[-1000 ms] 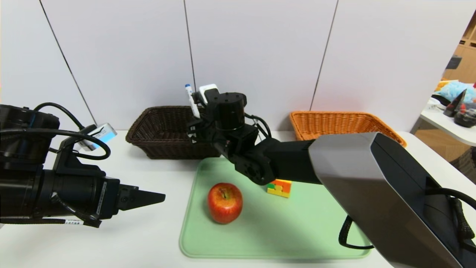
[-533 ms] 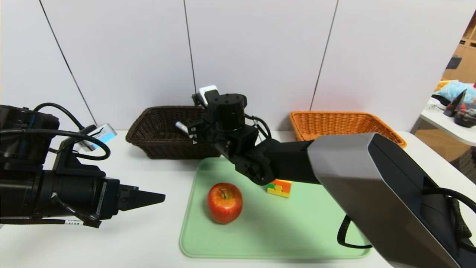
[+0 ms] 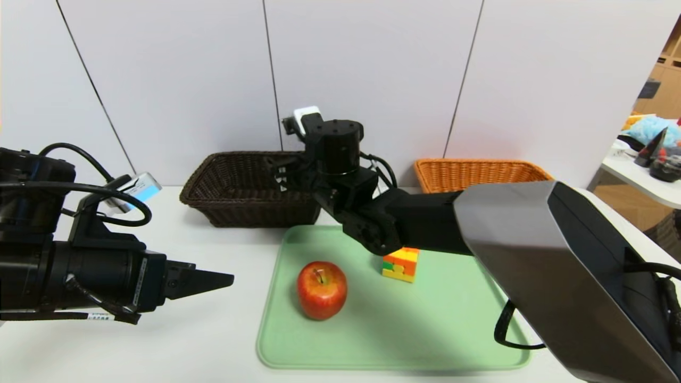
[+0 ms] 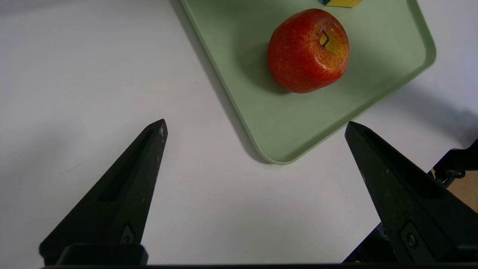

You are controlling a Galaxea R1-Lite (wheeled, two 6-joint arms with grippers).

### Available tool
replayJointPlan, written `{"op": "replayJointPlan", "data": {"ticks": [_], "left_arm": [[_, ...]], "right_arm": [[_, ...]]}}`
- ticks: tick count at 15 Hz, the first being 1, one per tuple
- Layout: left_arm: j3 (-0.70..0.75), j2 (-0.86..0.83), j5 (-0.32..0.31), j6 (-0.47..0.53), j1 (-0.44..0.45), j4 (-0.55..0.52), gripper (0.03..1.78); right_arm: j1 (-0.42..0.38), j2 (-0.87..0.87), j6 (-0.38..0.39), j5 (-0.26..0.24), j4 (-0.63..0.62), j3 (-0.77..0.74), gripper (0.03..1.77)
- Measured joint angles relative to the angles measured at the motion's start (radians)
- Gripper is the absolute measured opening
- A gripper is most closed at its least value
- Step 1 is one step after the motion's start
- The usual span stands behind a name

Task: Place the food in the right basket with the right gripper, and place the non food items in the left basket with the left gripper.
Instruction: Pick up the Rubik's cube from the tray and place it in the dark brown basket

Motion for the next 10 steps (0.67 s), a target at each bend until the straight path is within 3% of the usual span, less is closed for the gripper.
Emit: {"op": "replayJointPlan", "data": {"ticks": [4, 10], "left_arm": [[-0.003, -0.030, -0.002, 0.001, 0.020, 0.000, 1.69], [-0.005, -0.045, -0.003, -0.004, 0.029, 0.000, 1.69]], "right_arm": [[-0.033, -0.058, -0.001, -0.004, 0.047, 0.005, 1.52], [-0.081, -0.174, 0.005, -0.006, 0.304, 0.006, 1.62]]}}
